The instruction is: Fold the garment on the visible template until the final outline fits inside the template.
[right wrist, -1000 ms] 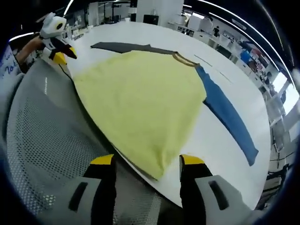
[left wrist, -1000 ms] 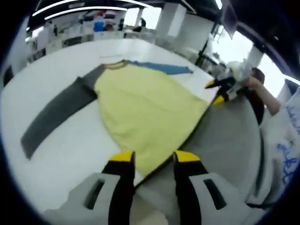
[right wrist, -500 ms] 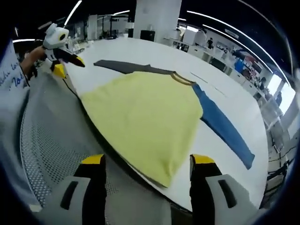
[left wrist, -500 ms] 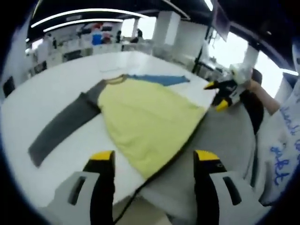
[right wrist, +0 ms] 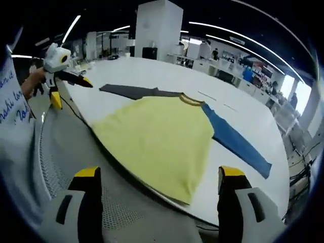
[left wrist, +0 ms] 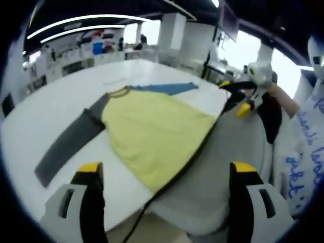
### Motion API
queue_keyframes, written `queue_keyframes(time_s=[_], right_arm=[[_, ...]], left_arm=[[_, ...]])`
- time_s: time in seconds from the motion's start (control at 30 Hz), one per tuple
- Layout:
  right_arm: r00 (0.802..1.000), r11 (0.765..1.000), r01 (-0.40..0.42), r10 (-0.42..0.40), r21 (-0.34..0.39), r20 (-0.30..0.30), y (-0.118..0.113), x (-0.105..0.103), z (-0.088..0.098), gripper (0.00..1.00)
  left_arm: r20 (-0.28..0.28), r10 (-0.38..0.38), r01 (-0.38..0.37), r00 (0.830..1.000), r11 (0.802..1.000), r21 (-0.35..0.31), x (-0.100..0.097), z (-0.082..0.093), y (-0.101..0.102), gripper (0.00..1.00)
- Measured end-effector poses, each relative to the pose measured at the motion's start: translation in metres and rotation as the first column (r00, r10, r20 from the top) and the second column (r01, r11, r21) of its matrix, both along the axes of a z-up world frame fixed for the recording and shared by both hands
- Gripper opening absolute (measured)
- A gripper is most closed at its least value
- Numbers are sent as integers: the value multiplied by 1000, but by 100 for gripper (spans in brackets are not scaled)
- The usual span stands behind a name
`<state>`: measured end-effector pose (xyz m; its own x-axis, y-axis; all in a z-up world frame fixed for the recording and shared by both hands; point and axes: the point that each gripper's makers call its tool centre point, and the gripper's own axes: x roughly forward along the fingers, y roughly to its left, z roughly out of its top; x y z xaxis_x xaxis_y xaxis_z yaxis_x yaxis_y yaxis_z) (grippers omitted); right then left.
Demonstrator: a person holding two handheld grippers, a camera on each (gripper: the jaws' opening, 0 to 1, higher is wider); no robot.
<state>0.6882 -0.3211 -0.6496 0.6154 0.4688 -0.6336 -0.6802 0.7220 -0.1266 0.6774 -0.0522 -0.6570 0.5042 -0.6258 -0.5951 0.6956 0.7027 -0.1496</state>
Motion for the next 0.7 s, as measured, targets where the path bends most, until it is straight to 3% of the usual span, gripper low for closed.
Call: queue_keyframes(time_s=[0.13, 0.27, 0.47, 0.6, 0.7], right_arm=[[1000, 1000, 3, -3, -28, -9, -1, -5, 1, 100], [999, 999, 46, -46, 9, 7, -3, -6, 9, 100], [995, 995, 96, -96, 31, 10, -3, -9, 9, 100], [985, 980, 169, -172, 107, 14, -2, -11, 16, 100], [984, 979, 178, -180, 102, 7, -2, -14, 15, 100]], left_arm=[[18, -11, 11, 1000, 1000, 9, -5, 6, 2, 100], [39, -7, 6, 999, 1000, 30, -6, 14, 4, 100], [42, 22, -24, 999, 999, 45, -6, 12, 12, 100], [34, 52, -53, 998, 998, 29, -4, 8, 15, 99], [25, 51, -51, 998, 998, 30, -4, 5, 14, 98]])
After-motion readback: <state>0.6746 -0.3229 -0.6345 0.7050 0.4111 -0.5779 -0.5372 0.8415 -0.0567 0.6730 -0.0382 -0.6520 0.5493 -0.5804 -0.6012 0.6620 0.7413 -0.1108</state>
